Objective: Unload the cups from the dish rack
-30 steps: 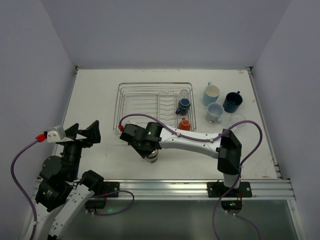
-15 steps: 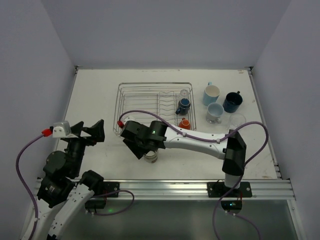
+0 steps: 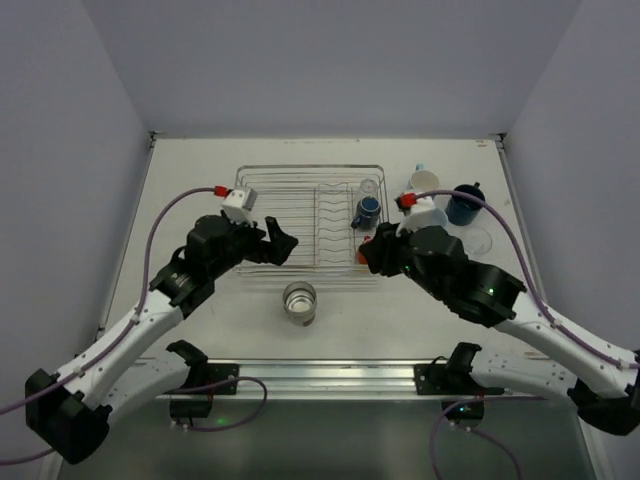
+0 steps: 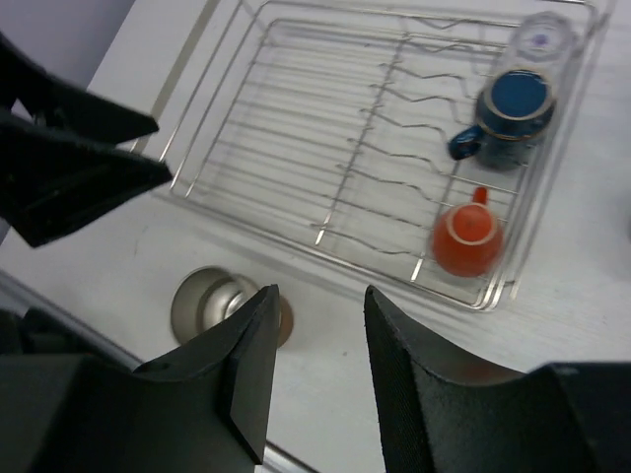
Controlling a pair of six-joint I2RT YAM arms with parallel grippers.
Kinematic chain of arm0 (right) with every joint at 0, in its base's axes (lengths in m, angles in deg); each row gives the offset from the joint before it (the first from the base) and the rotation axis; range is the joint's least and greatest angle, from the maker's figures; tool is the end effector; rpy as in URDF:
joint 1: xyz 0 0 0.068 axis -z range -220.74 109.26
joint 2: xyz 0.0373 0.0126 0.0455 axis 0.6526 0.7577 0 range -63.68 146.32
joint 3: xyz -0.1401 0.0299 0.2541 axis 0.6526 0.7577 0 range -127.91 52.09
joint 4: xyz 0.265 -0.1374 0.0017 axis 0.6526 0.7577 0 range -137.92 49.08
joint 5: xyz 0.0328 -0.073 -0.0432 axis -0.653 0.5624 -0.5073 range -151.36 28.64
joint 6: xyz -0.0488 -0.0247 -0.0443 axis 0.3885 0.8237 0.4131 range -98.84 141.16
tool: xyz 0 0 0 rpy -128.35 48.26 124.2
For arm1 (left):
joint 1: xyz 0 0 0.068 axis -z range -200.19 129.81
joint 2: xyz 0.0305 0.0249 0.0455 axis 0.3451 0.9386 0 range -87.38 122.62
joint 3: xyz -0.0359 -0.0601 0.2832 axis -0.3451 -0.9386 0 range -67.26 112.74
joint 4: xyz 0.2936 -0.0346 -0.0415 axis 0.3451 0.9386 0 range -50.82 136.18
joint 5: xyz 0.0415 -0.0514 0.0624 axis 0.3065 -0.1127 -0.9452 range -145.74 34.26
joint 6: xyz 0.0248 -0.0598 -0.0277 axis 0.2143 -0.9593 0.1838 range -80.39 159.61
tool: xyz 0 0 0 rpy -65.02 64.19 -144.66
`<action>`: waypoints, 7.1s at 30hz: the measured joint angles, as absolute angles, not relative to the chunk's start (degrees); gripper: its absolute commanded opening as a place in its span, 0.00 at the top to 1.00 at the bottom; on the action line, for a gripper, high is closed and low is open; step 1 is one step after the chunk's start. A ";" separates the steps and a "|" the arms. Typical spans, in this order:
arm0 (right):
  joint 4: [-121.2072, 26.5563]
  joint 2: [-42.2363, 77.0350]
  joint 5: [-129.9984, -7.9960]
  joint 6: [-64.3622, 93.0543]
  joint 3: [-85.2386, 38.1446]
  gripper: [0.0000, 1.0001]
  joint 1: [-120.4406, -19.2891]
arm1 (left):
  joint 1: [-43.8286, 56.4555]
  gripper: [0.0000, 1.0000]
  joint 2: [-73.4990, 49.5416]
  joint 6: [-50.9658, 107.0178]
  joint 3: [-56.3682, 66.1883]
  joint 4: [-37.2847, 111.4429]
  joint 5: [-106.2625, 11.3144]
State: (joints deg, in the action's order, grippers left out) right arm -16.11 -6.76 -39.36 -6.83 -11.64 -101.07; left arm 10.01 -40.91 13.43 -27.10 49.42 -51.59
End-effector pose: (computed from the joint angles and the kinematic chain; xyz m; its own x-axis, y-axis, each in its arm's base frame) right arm 0.1454 0.2117 0.3906 -0.4840 0.0296 -0.8746 -0.4649 0.8380 0.2856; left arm 0.2052 -0.1242 0.3099 -0.4687 -0.2363 -0.8511 0.3954 0.8055 -0.4414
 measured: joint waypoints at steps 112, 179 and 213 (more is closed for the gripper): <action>-68.61 -24.24 -71.47 -18.63 21.56 0.54 -84.92 | 20.81 0.90 -19.77 -19.13 -25.70 0.03 -31.59; -14.86 24.57 -47.77 -14.89 -4.27 0.57 -108.99 | 22.07 0.00 -51.05 25.74 -20.26 57.68 -75.61; -18.38 -36.98 -45.81 -13.43 10.90 0.87 -91.57 | 24.22 0.08 14.61 25.98 15.33 45.62 -59.51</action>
